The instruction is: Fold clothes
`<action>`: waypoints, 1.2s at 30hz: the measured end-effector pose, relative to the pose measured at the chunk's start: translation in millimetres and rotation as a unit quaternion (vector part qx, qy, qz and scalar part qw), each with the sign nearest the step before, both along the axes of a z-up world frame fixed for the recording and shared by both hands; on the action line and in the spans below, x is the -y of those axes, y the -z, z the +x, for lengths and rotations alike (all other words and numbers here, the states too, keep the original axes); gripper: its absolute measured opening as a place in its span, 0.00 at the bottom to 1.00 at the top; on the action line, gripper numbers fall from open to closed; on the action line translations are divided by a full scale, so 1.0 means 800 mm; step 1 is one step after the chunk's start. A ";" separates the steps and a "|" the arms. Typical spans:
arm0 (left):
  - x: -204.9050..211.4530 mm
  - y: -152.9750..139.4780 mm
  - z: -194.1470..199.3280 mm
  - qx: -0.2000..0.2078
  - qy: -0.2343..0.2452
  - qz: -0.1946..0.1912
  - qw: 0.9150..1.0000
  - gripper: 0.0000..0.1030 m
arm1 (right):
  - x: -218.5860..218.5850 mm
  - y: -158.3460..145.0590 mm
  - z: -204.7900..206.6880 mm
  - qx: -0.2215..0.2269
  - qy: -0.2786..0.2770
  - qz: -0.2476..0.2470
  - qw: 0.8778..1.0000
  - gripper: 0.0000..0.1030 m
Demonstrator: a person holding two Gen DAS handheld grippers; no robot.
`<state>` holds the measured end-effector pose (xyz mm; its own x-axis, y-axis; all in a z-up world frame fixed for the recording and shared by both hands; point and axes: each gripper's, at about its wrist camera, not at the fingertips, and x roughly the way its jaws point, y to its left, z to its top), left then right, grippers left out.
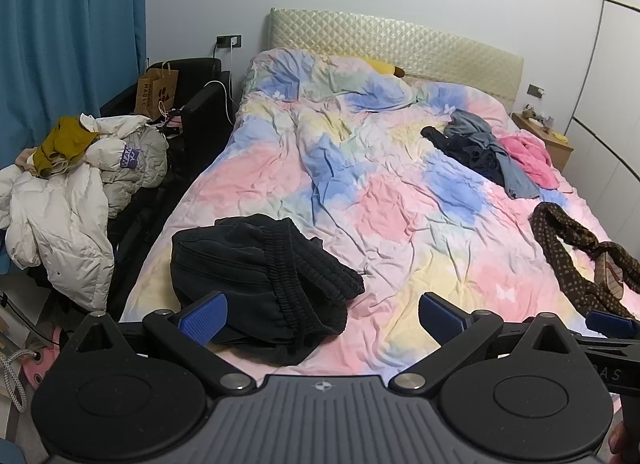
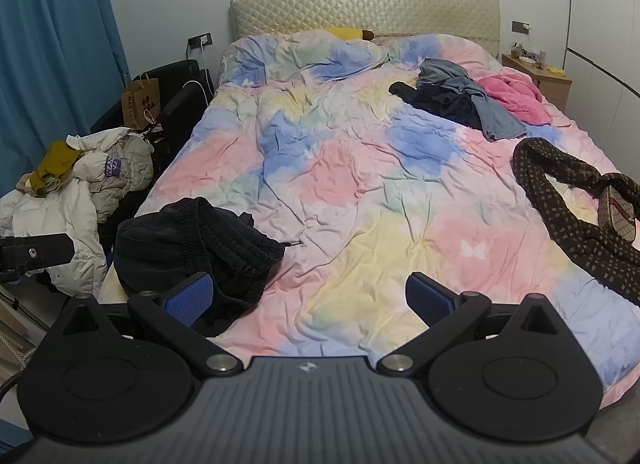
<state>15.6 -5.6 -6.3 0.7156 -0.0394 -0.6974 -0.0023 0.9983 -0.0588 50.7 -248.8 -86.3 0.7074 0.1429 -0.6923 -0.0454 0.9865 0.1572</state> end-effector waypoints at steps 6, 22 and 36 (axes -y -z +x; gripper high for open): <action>0.004 0.003 0.003 -0.004 0.002 0.002 1.000 1.00 | 0.008 0.004 0.003 -0.003 -0.001 0.004 1.000 1.00; 0.028 0.004 0.022 -0.018 -0.029 0.013 0.999 1.00 | 0.049 0.018 0.005 -0.009 -0.004 0.026 1.000 1.00; 0.078 0.034 0.063 -0.044 -0.095 0.077 0.992 0.98 | 0.089 0.045 0.017 -0.022 -0.063 0.036 0.997 1.00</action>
